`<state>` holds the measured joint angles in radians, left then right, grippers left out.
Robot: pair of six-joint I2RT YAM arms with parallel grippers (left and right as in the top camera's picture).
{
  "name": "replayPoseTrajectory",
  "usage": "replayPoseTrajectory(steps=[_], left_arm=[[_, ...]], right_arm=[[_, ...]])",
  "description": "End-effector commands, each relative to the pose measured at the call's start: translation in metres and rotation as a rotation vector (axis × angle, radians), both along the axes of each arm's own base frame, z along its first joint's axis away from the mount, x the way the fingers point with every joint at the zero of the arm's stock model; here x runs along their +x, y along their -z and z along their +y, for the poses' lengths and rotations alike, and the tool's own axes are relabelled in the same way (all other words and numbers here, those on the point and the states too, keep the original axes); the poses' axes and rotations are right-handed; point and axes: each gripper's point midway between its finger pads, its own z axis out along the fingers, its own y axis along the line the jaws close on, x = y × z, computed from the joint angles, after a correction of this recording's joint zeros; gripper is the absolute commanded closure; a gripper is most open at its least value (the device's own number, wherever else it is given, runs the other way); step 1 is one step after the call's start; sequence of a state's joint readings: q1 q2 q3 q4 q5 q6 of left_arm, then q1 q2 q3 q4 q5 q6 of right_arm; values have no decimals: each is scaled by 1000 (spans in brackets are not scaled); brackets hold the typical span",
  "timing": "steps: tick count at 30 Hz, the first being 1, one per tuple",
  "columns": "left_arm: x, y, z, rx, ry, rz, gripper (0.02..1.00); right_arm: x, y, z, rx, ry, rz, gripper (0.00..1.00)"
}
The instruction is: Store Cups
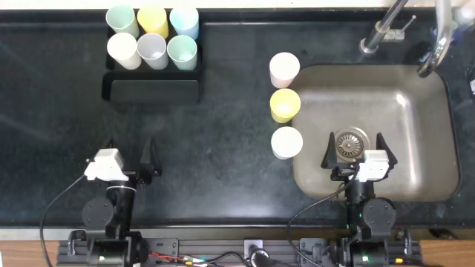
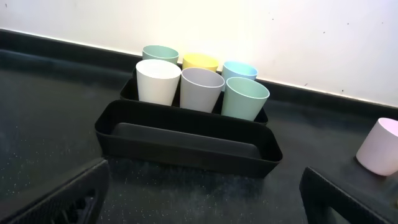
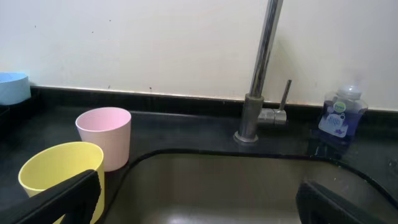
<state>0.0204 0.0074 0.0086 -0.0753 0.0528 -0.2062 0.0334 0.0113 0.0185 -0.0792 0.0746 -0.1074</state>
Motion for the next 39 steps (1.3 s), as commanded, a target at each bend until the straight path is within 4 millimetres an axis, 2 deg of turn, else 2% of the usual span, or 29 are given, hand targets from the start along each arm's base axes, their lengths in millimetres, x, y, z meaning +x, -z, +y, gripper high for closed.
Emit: replayPoseTrajectory(steps=[1,4,9,11,13,18,21,25,28,31,35,39], left_arm=[[0,0,-2,11,15,-1,18],[0,1,5,72,-23,3,18],[0,0,7,82,-31,-1,18],[-1,0,18,86,-96,1,18],[-1,-3,20,87,-108,-10,18],[2,-21,20,131,-106,-46,20],[13,-39,16,130,-84,1,18],[46,-80,9,131,-39,120,18],[83,-117,0,135,-7,196,18],[123,-147,-18,141,44,253,18],[170,-173,-64,153,146,292,18],[207,-172,-120,84,195,350,18]], right_arm=[[0,4,1,7,-6,3,3],[0,4,1,7,-6,3,3],[0,4,1,7,-6,3,7],[0,4,1,7,-6,3,3],[0,4,1,7,-6,3,5],[0,4,1,7,-6,3,7],[0,4,1,7,-6,3,3],[0,4,1,7,-6,3,3],[0,4,1,7,-6,3,5],[0,4,1,7,-6,3,5],[0,4,1,7,-6,3,5],[0,4,1,7,-6,3,3]])
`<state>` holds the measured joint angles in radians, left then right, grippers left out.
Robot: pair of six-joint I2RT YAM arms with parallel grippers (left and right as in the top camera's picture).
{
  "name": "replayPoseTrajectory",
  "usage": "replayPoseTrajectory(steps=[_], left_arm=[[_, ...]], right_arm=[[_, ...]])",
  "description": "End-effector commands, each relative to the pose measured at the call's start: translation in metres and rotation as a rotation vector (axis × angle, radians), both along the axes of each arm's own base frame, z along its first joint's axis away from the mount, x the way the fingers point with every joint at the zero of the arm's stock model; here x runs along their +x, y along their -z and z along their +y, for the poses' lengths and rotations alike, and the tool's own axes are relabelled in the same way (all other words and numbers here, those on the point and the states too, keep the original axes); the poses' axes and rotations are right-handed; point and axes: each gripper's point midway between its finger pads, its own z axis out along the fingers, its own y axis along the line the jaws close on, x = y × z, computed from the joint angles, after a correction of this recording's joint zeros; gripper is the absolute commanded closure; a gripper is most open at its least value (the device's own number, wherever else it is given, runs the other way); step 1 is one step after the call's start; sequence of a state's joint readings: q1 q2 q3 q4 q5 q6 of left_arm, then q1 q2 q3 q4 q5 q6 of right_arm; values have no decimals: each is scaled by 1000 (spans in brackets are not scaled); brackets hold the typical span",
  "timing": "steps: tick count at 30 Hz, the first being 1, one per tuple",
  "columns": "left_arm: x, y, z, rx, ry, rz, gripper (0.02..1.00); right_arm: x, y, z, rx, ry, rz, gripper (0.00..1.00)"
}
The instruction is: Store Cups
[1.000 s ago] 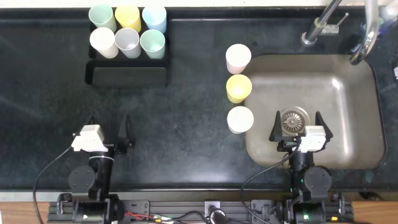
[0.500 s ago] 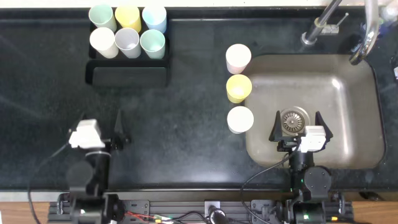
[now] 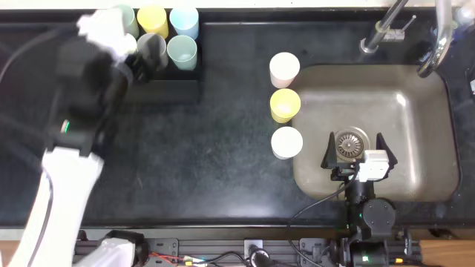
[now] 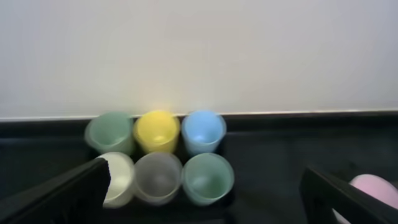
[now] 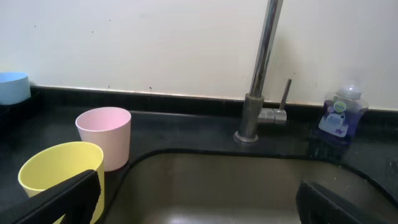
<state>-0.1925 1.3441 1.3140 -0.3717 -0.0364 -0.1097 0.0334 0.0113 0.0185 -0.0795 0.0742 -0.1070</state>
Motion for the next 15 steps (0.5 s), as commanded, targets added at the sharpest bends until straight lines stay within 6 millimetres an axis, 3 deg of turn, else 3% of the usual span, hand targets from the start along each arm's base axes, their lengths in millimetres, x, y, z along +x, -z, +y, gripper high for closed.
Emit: replayPoseTrajectory(steps=[1,5,8,15], left_arm=[[32,2,-61,-79,43,64,18],[47,27,-121,-154,69,168,18],[46,47,-160,-165,79,247,18],[34,90,-208,-81,31,406,18]], right_arm=[[0,4,1,6,-6,2,3],[0,4,1,6,-6,2,3],[0,4,1,6,-6,2,3],[0,4,1,6,-6,2,3]])
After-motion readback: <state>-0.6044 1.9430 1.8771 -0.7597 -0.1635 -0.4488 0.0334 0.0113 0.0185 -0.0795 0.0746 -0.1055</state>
